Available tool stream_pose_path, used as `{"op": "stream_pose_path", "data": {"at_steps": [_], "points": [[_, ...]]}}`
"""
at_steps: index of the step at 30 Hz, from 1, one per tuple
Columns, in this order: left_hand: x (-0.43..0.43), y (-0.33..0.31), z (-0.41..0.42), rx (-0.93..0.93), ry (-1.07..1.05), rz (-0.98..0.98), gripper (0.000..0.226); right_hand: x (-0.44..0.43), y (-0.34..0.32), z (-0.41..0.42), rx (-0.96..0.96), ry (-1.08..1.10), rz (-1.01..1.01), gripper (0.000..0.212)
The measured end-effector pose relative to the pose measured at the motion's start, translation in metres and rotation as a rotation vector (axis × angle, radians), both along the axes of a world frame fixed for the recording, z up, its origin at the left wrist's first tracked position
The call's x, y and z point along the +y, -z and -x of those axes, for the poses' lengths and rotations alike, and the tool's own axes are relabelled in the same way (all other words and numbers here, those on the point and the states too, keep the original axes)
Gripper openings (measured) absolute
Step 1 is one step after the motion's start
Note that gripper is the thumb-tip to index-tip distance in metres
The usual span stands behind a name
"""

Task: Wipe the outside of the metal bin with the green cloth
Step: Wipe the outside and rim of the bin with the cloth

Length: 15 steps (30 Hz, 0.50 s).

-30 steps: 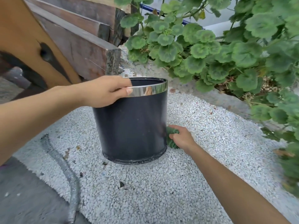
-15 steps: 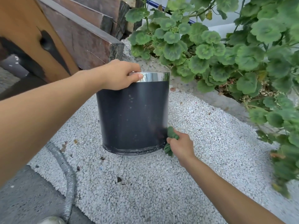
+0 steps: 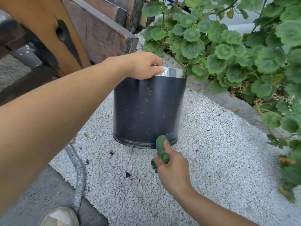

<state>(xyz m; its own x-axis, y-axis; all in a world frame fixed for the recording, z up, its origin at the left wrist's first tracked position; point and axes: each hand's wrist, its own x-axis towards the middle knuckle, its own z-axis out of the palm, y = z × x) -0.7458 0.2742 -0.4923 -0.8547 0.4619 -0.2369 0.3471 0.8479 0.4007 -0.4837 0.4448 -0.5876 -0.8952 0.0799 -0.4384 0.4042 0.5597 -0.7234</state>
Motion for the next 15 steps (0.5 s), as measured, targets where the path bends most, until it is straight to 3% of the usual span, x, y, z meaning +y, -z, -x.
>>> {"op": "stream_pose_path", "data": {"at_steps": [4,7,10,13,15], "points": [[0.0,0.002,0.0,0.001,-0.005,-0.009,0.024,-0.032,-0.008,-0.007,-0.04,-0.204,0.157,0.058],[-0.004,0.003,-0.002,-0.003,-0.023,-0.027,0.022,-0.054,-0.009,-0.005,-0.021,-0.411,0.069,0.038],[-0.007,0.003,-0.005,-0.027,-0.018,-0.038,0.029,-0.078,-0.016,0.005,0.022,-0.69,-0.014,0.036],[-0.005,0.003,-0.008,-0.034,-0.015,-0.059,0.026,-0.112,-0.018,0.021,0.191,-1.03,-0.124,0.045],[-0.005,0.002,-0.009,-0.037,-0.025,-0.067,0.026,-0.14,-0.015,0.033,0.444,-1.252,-0.316,0.047]]}}
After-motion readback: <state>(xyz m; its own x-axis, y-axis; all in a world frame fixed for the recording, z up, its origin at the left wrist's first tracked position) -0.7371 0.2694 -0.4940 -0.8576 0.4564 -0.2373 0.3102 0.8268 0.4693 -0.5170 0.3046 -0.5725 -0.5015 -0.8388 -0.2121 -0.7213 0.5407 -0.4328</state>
